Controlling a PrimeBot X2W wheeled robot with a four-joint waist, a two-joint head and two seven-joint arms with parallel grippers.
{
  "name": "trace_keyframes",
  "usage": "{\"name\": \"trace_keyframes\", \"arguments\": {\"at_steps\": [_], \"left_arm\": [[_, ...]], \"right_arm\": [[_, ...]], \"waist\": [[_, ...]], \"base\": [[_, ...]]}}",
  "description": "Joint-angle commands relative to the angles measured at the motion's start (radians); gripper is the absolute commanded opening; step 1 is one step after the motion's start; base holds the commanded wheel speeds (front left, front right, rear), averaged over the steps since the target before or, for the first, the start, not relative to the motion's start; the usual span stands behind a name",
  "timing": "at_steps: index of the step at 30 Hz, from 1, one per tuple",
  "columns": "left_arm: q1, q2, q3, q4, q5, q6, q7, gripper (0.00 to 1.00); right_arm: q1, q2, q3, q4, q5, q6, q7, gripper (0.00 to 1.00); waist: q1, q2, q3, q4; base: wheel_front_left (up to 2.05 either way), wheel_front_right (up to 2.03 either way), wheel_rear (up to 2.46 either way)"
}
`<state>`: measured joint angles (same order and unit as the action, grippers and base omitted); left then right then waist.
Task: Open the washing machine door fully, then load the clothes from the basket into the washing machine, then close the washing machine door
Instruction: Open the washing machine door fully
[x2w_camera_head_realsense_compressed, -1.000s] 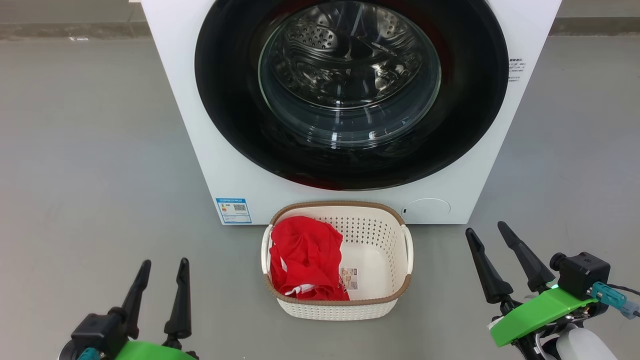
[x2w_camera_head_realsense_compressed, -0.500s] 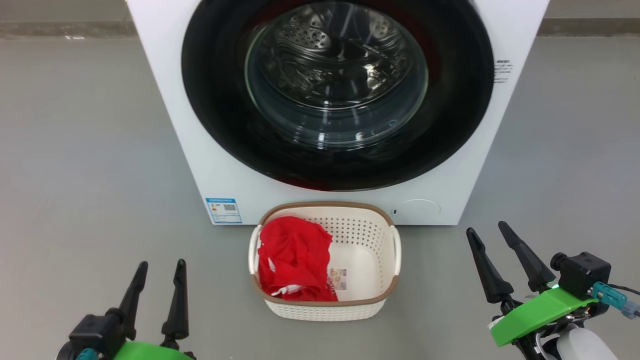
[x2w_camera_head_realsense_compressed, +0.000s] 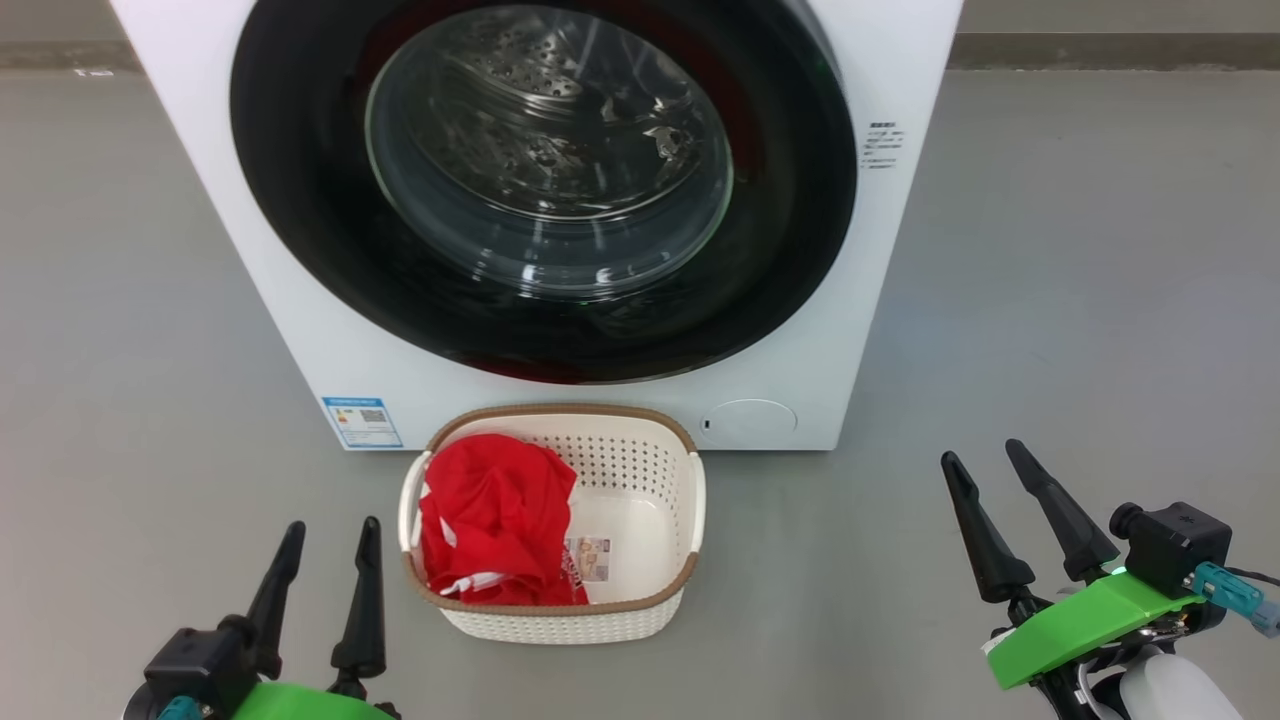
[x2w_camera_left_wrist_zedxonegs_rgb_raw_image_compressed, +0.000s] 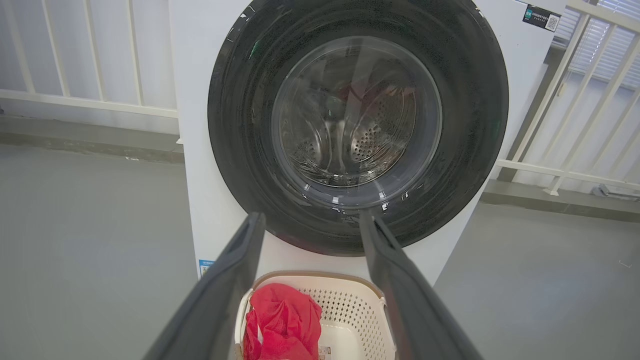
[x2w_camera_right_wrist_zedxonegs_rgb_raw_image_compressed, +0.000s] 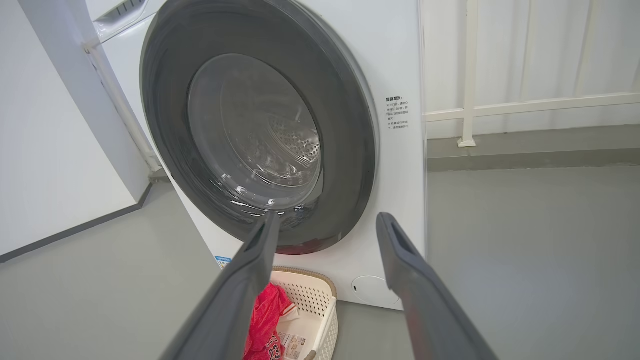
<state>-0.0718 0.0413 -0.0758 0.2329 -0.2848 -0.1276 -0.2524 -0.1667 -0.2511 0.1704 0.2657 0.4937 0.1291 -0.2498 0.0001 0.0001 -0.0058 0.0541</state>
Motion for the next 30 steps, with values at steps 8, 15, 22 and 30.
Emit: {"name": "trace_keyframes", "arguments": {"at_steps": [8, 15, 22, 30], "left_arm": [[-0.036, 0.020, 0.022, -0.023, -0.012, -0.003, -0.009, 1.00], [-0.038, 0.020, 0.021, -0.022, -0.011, -0.003, -0.009, 1.00], [-0.038, 0.019, 0.027, -0.023, -0.007, -0.003, -0.009, 1.00], [-0.038, 0.018, 0.029, -0.023, -0.002, -0.003, -0.009, 1.00]], "right_arm": [[-0.019, -0.003, 0.012, -0.028, -0.015, 0.002, -0.012, 1.00], [-0.018, -0.003, 0.010, -0.029, -0.014, 0.002, -0.012, 1.00], [-0.020, -0.004, 0.008, -0.027, -0.012, 0.002, -0.012, 1.00], [-0.021, -0.003, 0.010, -0.023, -0.010, 0.002, -0.012, 1.00]], "waist": [[-0.0001, -0.0001, -0.001, -0.003], [-0.0001, -0.0001, -0.001, -0.003], [-0.0001, -0.0001, 0.001, 0.000], [-0.0001, -0.0001, 0.002, -0.001]], "base": [[0.17, 0.17, -0.33], [0.00, 0.00, 0.00], [0.00, 0.00, 0.00], [0.00, 0.00, 0.00]]}}
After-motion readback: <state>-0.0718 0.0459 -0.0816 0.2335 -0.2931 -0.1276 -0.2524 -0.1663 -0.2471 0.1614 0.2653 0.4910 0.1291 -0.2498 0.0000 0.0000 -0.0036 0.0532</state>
